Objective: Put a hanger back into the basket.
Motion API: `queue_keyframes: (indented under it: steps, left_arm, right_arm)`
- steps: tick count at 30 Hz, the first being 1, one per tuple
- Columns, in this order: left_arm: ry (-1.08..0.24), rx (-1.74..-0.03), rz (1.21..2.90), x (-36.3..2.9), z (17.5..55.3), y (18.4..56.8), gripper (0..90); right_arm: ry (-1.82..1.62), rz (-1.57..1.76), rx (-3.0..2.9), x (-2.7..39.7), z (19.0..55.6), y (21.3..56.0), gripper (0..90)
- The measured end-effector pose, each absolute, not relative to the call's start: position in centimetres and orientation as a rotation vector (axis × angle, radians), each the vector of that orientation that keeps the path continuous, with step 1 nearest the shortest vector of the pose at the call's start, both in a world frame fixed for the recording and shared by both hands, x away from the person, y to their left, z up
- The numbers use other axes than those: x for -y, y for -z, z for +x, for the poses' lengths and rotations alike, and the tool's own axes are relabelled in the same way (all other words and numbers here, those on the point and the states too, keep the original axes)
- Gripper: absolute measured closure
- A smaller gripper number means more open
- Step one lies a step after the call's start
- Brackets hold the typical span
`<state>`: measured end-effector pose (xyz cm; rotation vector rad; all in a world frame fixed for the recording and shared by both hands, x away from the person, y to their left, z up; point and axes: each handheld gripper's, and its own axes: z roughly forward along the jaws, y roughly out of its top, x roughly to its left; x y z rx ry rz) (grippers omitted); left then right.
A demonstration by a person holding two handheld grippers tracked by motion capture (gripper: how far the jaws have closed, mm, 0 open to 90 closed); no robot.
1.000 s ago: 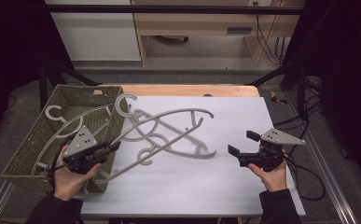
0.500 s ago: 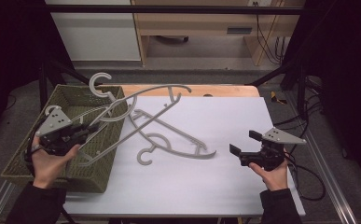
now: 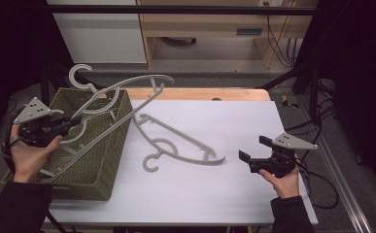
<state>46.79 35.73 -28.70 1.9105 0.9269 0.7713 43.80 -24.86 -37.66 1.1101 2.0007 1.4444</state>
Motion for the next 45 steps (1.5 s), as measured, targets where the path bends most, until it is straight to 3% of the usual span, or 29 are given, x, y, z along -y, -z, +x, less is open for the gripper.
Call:
queue_keyframes:
  steps: [18, 45]
  left_arm:
    - [-0.81, -1.077, 1.913, -43.1, 47.7, 31.7, 82.1]
    - [-0.843, -1.203, 1.927, -46.7, 47.5, 34.0, 82.1]
  right_arm:
    - [-1.432, 1.115, -2.011, 24.6, 44.0, 37.8, 4.9]
    - [-1.421, 1.113, -2.02, 24.5, 44.0, 37.9, 4.8]
